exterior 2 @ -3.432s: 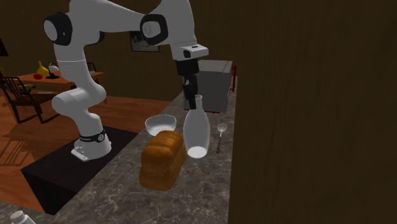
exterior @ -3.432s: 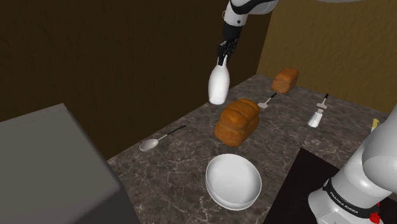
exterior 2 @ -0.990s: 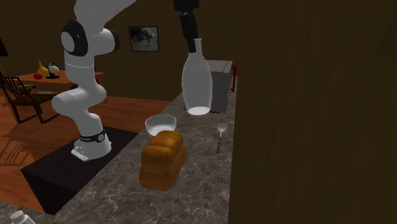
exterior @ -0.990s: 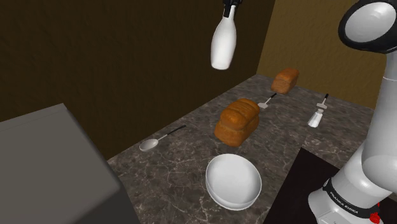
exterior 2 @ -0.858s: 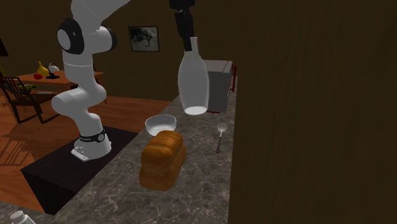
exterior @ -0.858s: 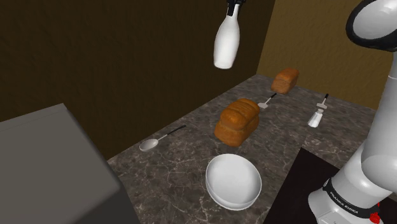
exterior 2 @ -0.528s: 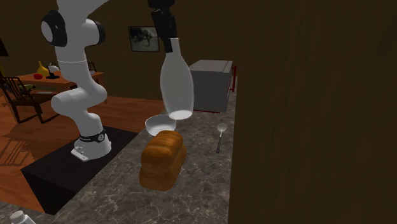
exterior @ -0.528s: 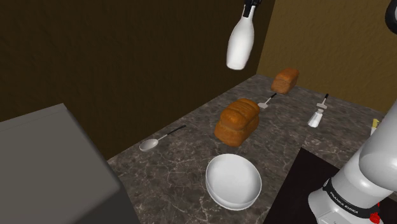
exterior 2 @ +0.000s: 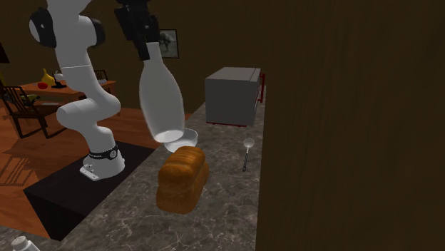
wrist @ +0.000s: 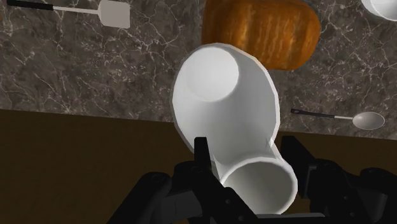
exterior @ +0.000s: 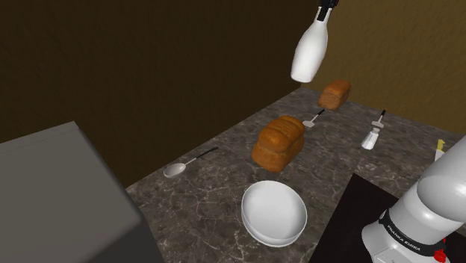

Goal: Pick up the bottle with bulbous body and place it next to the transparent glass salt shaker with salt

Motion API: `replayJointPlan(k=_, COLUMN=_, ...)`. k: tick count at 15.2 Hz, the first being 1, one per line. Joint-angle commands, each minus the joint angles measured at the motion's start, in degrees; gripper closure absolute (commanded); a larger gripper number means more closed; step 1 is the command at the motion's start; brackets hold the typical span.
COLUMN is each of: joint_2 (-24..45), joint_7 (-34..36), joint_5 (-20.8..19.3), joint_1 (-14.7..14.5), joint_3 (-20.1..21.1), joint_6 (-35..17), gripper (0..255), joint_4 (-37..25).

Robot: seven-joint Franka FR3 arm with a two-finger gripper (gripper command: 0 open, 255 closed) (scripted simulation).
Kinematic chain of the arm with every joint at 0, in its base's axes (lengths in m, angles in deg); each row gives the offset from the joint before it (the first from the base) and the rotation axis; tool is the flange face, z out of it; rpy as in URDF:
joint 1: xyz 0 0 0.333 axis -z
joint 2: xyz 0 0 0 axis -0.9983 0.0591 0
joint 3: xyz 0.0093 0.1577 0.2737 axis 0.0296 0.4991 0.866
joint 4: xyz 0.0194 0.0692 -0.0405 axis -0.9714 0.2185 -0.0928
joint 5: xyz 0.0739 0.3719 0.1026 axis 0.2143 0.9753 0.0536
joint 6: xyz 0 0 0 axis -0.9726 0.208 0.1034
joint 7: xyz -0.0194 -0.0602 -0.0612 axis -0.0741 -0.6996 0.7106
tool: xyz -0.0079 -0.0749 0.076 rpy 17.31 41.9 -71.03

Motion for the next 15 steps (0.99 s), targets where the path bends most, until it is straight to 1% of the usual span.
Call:
replayJointPlan(k=1, joint_2=-2.0, joint_7=-2.3, joint_5=-0.1, joint_1=1.0, joint_3=-1.2, joint_6=-0.2, gripper=255, joint_4=2.3)
replayJointPlan(k=8, joint_2=-6.2, joint_7=-11.6, joint_5=-0.6, joint_1=4.8, joint_3=-6.6, joint_6=0.6, gripper=255, joint_4=6.3)
replayJointPlan(k=15, joint_2=-7.2, joint_7=-21.6, joint_5=-1.0, joint_1=8.5, joint_3=-13.0, joint_6=2.1, gripper=255, joint_4=6.4)
